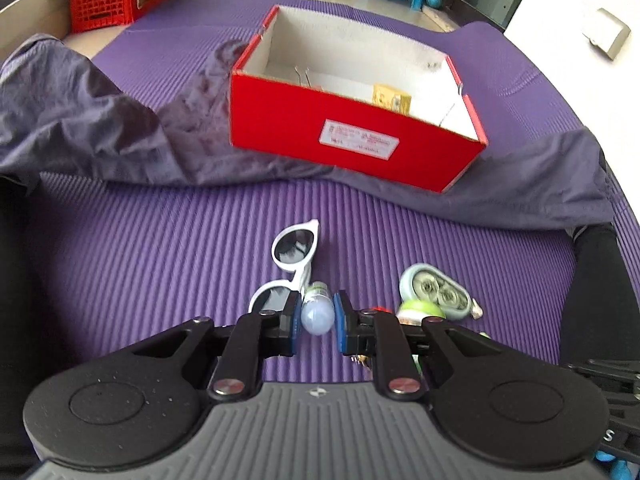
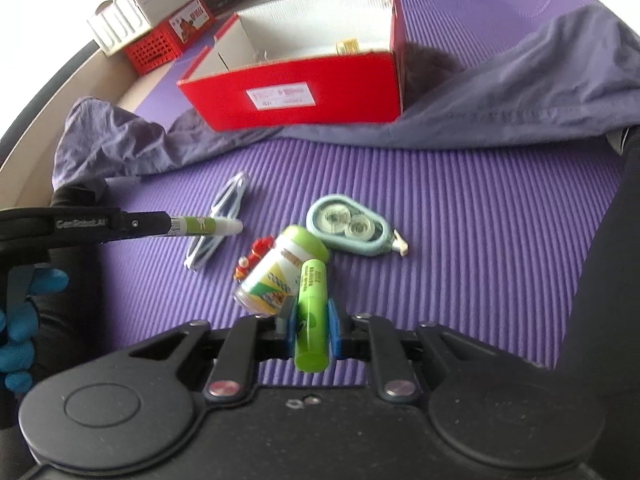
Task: Organize rigid objects
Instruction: 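Carry the glue pen and green highlighter into the red shoebox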
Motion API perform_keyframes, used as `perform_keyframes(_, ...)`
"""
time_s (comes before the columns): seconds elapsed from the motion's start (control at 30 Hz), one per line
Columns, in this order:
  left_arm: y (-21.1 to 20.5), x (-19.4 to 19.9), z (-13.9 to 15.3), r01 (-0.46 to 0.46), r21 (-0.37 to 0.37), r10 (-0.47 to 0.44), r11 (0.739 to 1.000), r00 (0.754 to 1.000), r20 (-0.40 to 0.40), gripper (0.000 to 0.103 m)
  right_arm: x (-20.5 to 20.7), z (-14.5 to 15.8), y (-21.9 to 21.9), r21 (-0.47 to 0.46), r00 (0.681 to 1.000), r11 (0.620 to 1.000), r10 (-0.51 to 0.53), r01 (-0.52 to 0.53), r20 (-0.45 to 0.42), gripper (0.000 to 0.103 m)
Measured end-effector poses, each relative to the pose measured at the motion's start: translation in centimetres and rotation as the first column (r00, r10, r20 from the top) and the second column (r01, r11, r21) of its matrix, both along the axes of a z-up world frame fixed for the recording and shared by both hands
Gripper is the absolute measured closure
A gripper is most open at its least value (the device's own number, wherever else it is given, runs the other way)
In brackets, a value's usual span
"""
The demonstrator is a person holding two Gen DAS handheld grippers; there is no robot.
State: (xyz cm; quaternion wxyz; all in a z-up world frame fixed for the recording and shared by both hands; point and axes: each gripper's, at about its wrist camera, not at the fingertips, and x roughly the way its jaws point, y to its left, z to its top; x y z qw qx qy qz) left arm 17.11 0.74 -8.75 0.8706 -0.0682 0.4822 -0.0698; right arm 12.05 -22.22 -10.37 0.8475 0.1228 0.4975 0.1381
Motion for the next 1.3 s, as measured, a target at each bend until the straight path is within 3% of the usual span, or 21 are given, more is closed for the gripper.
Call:
perform_keyframes(0.4, 1.1, 0.4, 3.2, -0.012, -0.044, 0.015, 0.999, 0.998, 0.058, 0.087, 0.6, 3.6, -0.1, 0.010, 0.996, 1.000, -0.009, 0.008, 0.090, 0.088)
perform_keyframes(0.63, 0.1, 1.1, 7.1, 0.035, -0.057, -0.027, 0.998, 0.990, 0.138, 0.087, 2.8, 6.4, -0.3, -0.003, 0.987, 1.000, -0.013, 0.014, 0.163, 0.088)
perform_keyframes(0.97, -1.9, 4.8, 13.3, 0.071, -0.019, -0.064, 0.997, 0.962, 0.267, 0.087, 7.2, 11.2, 0.2, -0.040, 0.957, 0.999, -0.011, 0.024, 0.291, 0.088)
perform_keyframes(1.3, -3.6, 9.8, 15.2, 0.088, 0.033, -0.093, 0.996, 0.945, 0.314, 0.087, 12.2, 12.8, 1.0, -0.057, 0.935, 0.998, -0.009, 0.031, 0.355, 0.088)
